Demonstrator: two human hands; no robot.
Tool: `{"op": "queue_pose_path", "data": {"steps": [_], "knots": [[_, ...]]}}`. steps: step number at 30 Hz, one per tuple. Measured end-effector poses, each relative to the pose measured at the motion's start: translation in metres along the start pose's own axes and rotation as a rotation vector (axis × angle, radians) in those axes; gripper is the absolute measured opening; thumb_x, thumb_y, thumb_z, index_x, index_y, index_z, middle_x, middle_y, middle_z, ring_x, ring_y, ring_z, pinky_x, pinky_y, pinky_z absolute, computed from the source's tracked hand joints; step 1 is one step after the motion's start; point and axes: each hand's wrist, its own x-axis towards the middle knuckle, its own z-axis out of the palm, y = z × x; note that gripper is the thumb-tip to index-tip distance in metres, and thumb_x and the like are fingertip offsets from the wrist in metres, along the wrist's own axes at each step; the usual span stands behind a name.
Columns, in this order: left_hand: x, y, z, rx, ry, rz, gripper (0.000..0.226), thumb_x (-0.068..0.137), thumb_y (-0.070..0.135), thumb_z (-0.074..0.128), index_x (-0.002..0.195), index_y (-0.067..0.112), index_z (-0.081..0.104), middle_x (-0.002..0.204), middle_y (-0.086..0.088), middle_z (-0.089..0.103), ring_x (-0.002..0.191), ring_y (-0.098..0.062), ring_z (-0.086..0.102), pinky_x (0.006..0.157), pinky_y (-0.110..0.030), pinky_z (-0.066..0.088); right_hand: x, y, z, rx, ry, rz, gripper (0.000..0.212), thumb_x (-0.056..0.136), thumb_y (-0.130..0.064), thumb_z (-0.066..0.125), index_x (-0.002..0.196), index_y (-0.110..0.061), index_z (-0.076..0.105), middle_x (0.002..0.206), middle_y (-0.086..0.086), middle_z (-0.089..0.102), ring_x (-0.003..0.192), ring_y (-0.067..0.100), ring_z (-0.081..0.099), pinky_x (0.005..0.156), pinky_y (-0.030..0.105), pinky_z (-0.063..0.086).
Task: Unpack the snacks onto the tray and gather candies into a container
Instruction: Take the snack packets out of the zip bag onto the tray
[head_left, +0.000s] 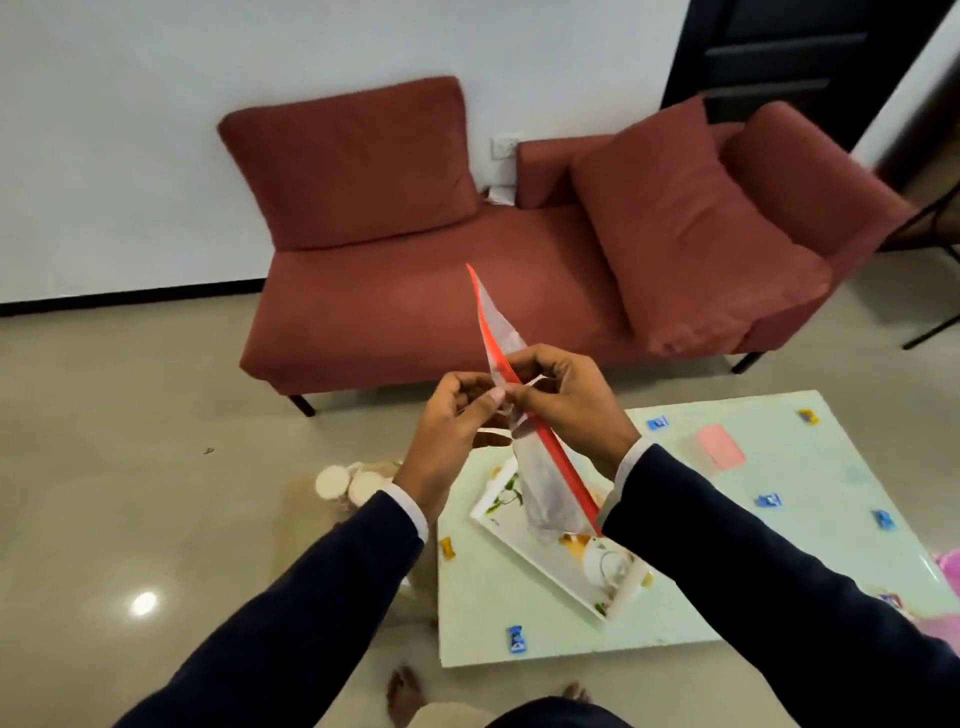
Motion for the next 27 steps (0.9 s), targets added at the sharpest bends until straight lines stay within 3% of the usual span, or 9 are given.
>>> {"op": "queue_pose_path", "data": {"steps": [3,6,12,19,23,27], "knots": [[-0.001,-0.005,0.039,0.053,0.011,-0.020,0.017,0.102,0.026,0.060,0.112,0.013,0.064,0.098,-0.007,0.077,0.089,-0.027,0.077,0.069,-0.038,0.063,-0.020,0.014,-0.033,0.014,0.062,0.063,0.012,0.093,-0.017,0.072,0.104,-0.017,0.076,0.096,0.005,0.074,0.090,0.030,0.073,0.080,0.048,0.063],[0.001,-0.009,0.063,0.165,-0.026,-0.080,0.019,0.102,0.027,0.060,0.110,0.011,0.067,0.095,-0.009,0.078,0.085,-0.029,0.078,0.072,-0.046,0.065,-0.041,0.029,-0.056,0.117,0.061,0.144,0.013,0.096,-0.018,0.069,0.106,-0.015,0.076,0.096,0.011,0.074,0.087,0.027,0.075,0.074,0.041,0.065],[0.000,-0.020,0.086,0.239,-0.083,-0.139,0.019,0.103,0.019,0.058,0.108,0.008,0.072,0.097,-0.014,0.077,0.080,-0.032,0.078,0.072,-0.041,0.065,-0.056,0.052,-0.070,0.127,0.140,0.212,0.011,0.094,-0.012,0.070,0.102,-0.005,0.071,0.091,0.013,0.076,0.081,0.028,0.076,0.076,0.048,0.064],[0.007,-0.026,0.082,0.395,-0.087,-0.058,0.019,0.102,0.018,0.060,0.104,0.012,0.078,0.094,-0.005,0.078,0.076,-0.022,0.077,0.064,-0.030,0.063,-0.052,0.055,-0.066,0.272,0.171,0.317,0.024,0.092,-0.022,0.074,0.103,-0.003,0.065,0.082,0.008,0.078,0.075,0.027,0.078,0.066,0.037,0.064],[0.015,-0.031,0.075,0.591,-0.068,0.025,0.019,0.100,0.018,0.062,0.102,0.009,0.078,0.098,-0.004,0.073,0.084,-0.023,0.074,0.071,-0.035,0.064,-0.047,0.058,-0.060,0.332,0.166,0.373,0.024,0.092,-0.018,0.073,0.105,-0.001,0.063,0.083,0.012,0.078,0.076,0.030,0.078,0.065,0.037,0.064],[0.020,-0.030,0.067,0.726,-0.064,0.103,0.020,0.101,0.020,0.061,0.103,0.010,0.078,0.095,0.002,0.069,0.087,-0.018,0.069,0.074,-0.028,0.062,-0.045,0.061,-0.053,0.367,0.140,0.372,0.021,0.093,-0.017,0.072,0.105,-0.003,0.064,0.091,0.014,0.079,0.083,0.031,0.078,0.076,0.044,0.065]]}}
